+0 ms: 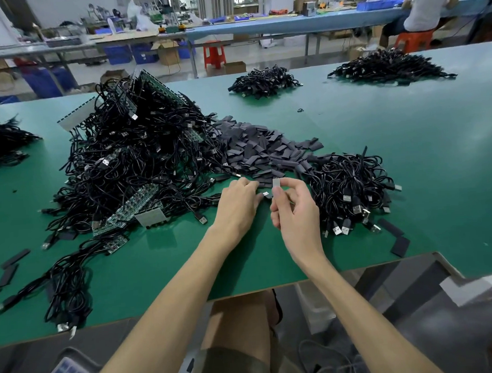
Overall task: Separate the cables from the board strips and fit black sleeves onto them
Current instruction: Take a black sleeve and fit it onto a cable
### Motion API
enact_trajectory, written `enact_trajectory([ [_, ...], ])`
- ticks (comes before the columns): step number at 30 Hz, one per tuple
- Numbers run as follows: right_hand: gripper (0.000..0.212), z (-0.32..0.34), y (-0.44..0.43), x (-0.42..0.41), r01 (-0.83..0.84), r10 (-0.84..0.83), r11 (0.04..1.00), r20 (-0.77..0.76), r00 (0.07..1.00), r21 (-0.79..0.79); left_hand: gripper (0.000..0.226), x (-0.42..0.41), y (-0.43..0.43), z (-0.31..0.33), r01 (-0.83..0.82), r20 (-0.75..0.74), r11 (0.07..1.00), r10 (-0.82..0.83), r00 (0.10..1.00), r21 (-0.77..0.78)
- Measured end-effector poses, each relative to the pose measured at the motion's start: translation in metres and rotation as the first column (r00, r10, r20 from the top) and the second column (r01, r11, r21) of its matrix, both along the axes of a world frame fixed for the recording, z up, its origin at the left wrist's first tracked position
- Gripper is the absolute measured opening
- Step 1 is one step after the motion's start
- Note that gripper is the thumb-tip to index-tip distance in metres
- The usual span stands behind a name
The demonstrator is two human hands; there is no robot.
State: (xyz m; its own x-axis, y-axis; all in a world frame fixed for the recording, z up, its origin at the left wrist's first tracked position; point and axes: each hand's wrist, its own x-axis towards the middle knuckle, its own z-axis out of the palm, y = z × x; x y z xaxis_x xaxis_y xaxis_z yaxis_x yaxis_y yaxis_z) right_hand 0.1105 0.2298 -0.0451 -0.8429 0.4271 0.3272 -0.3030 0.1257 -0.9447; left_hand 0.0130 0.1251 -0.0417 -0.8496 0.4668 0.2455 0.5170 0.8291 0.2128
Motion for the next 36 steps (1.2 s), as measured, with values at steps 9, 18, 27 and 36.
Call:
enact_trajectory([
  [9,0.009,-0.007,0.002,-0.009,0.122,-0.126,0.989,0.039,0.991,0.085,0.030,0.007,0.001,-0.011,-0.120,-0.119,0.991,0.127,0.985,0.064],
  [18,0.016,-0.003,0.000,-0.008,0.123,-0.128,0.986,0.037,0.991,0.114,0.020,0.009,-0.010,-0.012,-0.049,-0.095,0.992,0.060,0.994,0.115],
  [27,0.011,-0.005,-0.001,-0.008,0.120,-0.125,0.987,0.043,0.991,0.110,0.035,0.013,-0.041,-0.008,0.140,-0.094,0.987,-0.133,0.987,0.076],
  [36,0.012,-0.007,-0.003,-0.009,0.034,-0.041,0.978,0.028,0.999,0.208,0.017,0.028,-0.035,-0.004,0.209,-0.104,0.944,-0.189,0.977,0.253],
])
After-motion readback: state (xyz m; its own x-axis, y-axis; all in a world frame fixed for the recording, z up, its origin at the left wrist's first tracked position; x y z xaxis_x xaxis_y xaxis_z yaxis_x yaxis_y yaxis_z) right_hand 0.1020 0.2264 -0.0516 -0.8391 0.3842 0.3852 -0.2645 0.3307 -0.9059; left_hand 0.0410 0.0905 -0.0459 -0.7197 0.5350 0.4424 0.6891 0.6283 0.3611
